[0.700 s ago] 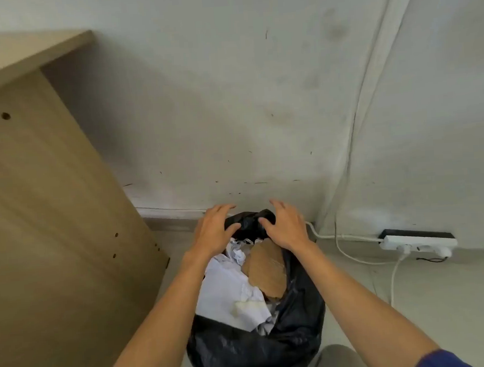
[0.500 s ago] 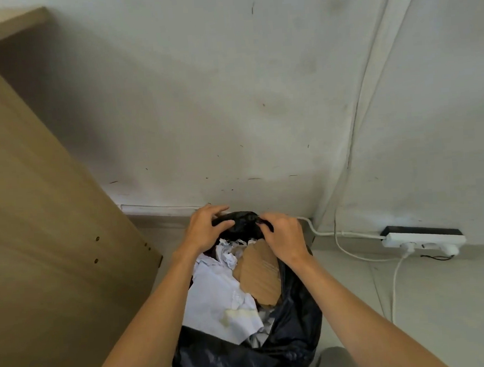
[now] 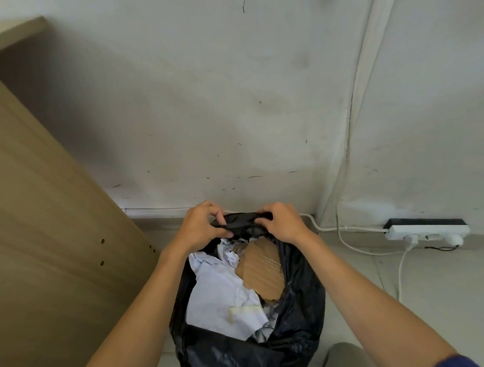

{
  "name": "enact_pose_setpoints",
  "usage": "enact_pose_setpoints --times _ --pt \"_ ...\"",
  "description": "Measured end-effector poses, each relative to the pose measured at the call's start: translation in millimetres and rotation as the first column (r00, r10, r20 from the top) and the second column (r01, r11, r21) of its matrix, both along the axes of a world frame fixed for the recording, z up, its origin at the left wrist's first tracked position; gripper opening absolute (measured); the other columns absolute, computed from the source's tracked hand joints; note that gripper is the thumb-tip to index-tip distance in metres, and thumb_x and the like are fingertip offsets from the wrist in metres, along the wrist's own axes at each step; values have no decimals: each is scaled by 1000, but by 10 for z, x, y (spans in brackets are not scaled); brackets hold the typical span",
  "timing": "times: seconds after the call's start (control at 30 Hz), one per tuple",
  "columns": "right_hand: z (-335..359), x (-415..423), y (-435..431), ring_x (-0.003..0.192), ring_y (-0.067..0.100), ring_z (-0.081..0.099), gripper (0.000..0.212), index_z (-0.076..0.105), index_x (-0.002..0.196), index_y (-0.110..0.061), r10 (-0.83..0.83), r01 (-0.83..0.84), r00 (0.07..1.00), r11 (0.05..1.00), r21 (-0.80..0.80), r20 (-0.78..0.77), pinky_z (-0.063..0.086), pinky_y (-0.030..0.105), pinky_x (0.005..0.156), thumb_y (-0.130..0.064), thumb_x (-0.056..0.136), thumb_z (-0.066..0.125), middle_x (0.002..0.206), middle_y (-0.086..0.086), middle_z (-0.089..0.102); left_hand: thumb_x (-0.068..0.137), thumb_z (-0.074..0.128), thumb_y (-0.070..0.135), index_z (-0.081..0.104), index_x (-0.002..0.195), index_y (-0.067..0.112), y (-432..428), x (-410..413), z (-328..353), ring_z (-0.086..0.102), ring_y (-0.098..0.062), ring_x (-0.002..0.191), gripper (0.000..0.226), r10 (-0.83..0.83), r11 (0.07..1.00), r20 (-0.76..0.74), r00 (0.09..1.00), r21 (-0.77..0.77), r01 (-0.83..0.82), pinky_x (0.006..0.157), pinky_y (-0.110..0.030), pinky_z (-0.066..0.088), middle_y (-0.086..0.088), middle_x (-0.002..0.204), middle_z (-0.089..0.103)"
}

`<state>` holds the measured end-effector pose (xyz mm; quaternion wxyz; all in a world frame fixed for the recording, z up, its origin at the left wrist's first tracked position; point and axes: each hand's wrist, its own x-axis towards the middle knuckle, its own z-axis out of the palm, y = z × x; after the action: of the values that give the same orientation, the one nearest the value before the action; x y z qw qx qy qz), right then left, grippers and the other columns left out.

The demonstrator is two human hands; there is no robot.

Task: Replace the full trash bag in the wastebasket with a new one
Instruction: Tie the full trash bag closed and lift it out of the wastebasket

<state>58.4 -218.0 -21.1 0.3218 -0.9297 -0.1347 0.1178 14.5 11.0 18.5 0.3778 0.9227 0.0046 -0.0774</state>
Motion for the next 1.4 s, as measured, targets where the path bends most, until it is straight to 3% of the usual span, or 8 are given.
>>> enact_pose_setpoints --times 0.27,0.43,0.6,0.7,0.9,1.17,1.3,1.4 --pt "328 -135 -47 101 0 68 7 82 91 -23 10 -42 996 927 373 86 49 21 97 -20 92 76 105 -14 77 94 69 43 72 126 26 62 142 -13 64 -7 112 36 69 987 -116 991 -137 -85 103 -31 50 11 120 71" --pt "416 -56 -84 101 4 71 17 84 90 -15 11 50 994 834 550 -107 51 25 95 -25 96 71 104 -8 80 87 79 11 81 91 15 53 187 -149 73 -11 95 6 115 985 -40 993 -127 -119 90 -28 56 2 98 78" --pt "351 192 117 129 21 58 51 61 141 -18 58 -34 985 989 144 -162 46 37 108 -38 95 70 139 -1 63 91 75 15 71 88 14 46 222 -79 72 -12 85 6 109 989 34 993 -101 -105 75 -24 53 1 91 76" --pt "217 260 224 114 27 67 30 75 120 -17 157 -165 985 978 -129 -69 49 30 90 -29 93 73 118 6 75 89 78 19 71 99 18 80 239 -112 70 -13 86 13 110 989 6 994 -98 -109 71 -17 51 3 100 75" --pt "357 69 229 91 9 71 12 82 99 -16 26 -75 982 963 260 186 52 23 86 -16 93 72 95 -6 80 88 75 47 58 141 32 92 264 -44 52 -7 122 58 -8 994 -204 979 -111 -15 100 -28 43 16 132 56" --pt "513 32 53 90 4 70 7 80 97 -24 35 -10 999 856 516 -38 50 25 87 -25 92 75 92 -10 78 83 83 26 71 79 18 145 192 65 71 -23 87 14 10 992 -1 1000 -129 -10 85 -43 56 -3 82 75" --pt "571 117 136 128 8 50 53 58 142 -26 254 -234 953 963 131 -165 38 30 108 -44 94 70 135 -9 58 85 72 8 56 82 18 79 129 203 64 -30 86 19 -108 991 120 987 -68 117 81 -48 54 -8 83 67" --pt "636 109 164 87 19 64 15 72 94 -23 220 -220 975 975 32 -4 48 35 77 -38 93 72 88 -2 69 87 76 16 58 89 25 72 67 266 65 -24 85 20 -116 993 173 978 -12 120 78 -46 55 1 83 67"
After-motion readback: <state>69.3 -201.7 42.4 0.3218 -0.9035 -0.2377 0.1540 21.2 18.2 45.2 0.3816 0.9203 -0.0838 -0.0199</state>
